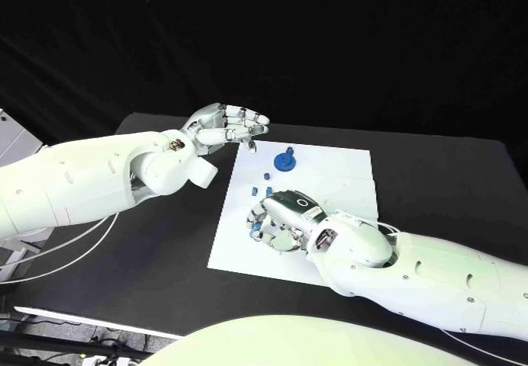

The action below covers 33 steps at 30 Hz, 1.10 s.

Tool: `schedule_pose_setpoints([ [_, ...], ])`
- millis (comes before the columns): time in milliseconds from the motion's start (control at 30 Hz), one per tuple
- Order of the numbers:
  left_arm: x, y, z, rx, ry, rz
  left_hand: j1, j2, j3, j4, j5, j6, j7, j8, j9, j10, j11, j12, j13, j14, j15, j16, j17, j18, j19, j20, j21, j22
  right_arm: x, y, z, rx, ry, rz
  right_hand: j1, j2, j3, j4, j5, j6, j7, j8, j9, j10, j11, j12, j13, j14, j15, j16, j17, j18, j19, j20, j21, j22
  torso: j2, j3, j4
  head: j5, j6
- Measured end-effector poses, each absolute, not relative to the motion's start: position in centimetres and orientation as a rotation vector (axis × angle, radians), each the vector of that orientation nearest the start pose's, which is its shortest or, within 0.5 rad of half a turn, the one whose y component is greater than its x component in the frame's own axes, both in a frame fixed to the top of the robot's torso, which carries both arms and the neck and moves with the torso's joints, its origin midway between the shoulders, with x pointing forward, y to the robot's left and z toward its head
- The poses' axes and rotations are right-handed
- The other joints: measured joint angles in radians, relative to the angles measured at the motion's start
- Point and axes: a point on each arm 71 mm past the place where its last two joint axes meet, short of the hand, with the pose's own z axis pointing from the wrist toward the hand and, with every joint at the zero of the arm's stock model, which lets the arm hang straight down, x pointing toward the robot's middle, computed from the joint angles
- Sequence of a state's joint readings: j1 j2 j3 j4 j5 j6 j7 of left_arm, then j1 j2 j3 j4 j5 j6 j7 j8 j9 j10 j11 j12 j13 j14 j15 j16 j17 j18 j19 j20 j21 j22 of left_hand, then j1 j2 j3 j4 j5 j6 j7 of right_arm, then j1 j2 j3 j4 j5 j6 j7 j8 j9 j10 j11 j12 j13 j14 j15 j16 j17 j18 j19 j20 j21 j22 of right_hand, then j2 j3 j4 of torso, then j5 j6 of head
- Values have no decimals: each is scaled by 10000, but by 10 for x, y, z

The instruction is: Assemble the parts on the task board

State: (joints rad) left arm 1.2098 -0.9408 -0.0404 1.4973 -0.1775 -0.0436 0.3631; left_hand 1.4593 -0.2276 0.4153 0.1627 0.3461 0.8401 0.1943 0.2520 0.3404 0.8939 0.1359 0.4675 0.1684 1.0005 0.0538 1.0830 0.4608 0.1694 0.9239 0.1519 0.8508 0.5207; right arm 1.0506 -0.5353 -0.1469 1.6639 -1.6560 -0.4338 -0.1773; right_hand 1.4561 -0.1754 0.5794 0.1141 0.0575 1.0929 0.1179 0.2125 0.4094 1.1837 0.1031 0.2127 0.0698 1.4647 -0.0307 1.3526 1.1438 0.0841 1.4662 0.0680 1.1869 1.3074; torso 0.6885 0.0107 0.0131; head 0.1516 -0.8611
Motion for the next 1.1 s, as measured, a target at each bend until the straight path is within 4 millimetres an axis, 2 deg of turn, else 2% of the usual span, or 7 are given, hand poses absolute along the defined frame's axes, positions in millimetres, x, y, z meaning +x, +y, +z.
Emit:
schedule_pose_setpoints([
  [667,485,250,-173,-8939,15823,-16125,0,0,0,0,0,37,37,0,-3,0,0,0,1,0,0,0,0,0,0,0,0,-10,371,-14,-251,-5305,16295,9587,-92,-92,194,-194,-1,0,0,1,23,-1,-1,-1,0,0,0,0,19,1,0,0,0,7,-13,1,1,71,-109],
  [1100,485,251,-174,-8955,15822,-16101,0,0,0,0,0,37,37,0,-4,0,0,0,2,0,0,0,0,-1,0,0,0,-9,371,-17,-253,-5513,16213,9347,-89,-90,194,-194,-20,0,-2,0,25,-1,-1,-27,384,0,0,0,17,1,0,0,0,6,-14,13,-14,70,-116],
])
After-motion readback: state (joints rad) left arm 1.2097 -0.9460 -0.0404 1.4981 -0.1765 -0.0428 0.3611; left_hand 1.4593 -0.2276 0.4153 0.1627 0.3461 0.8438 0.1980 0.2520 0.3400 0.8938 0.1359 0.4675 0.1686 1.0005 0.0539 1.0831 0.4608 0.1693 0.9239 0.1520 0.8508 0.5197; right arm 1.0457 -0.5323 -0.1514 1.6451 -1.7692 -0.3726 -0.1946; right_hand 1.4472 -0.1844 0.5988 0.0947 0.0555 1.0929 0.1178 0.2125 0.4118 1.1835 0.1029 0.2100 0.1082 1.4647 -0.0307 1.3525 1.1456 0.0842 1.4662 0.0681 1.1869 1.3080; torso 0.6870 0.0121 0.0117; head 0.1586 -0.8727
